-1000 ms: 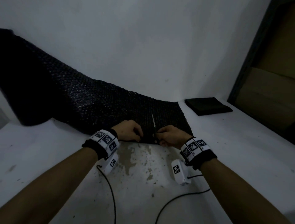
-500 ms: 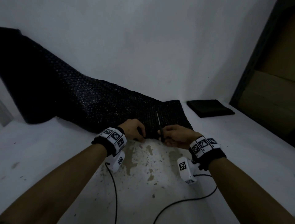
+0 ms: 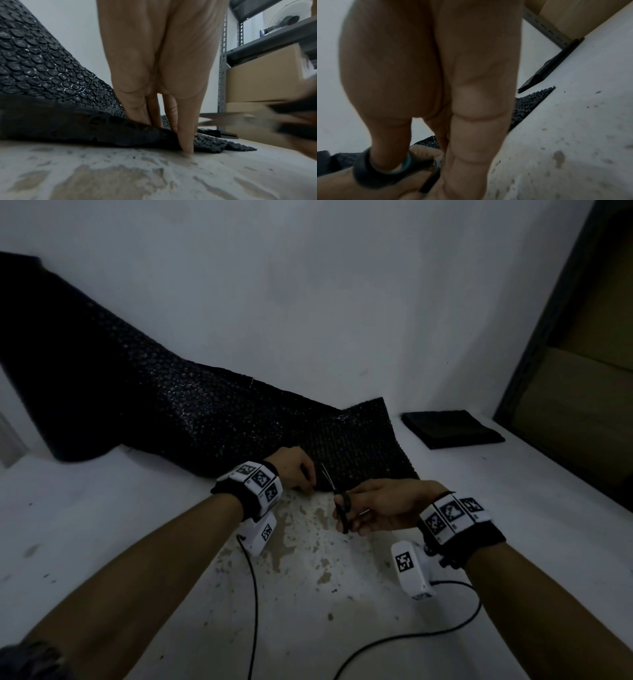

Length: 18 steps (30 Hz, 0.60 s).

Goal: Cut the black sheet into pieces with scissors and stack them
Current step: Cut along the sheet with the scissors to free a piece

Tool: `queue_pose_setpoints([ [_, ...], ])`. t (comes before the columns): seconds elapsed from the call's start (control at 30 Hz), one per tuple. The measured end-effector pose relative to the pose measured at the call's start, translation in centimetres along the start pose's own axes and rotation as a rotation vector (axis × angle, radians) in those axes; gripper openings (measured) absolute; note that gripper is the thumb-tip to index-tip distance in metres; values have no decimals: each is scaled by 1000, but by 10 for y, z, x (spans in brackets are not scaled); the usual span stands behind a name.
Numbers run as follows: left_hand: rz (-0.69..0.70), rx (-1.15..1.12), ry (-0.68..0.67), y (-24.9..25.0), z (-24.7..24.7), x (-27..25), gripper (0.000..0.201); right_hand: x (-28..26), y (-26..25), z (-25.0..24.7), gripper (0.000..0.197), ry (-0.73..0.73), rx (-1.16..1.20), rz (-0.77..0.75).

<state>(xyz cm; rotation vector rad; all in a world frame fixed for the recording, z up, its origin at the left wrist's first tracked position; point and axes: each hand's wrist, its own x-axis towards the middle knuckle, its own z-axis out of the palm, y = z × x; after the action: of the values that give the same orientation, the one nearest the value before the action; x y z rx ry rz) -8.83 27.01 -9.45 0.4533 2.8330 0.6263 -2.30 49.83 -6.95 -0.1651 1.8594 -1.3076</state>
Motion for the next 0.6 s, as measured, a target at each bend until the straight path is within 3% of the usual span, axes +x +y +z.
queue_pose_setpoints([
  [0.3,15,-29,2,-4,4,-2,13,-12,10,7,18,-124,-27,53],
  [0.6,2,-37,7,-4,6,-5,17,-6,13,14,26,-50,84,15],
])
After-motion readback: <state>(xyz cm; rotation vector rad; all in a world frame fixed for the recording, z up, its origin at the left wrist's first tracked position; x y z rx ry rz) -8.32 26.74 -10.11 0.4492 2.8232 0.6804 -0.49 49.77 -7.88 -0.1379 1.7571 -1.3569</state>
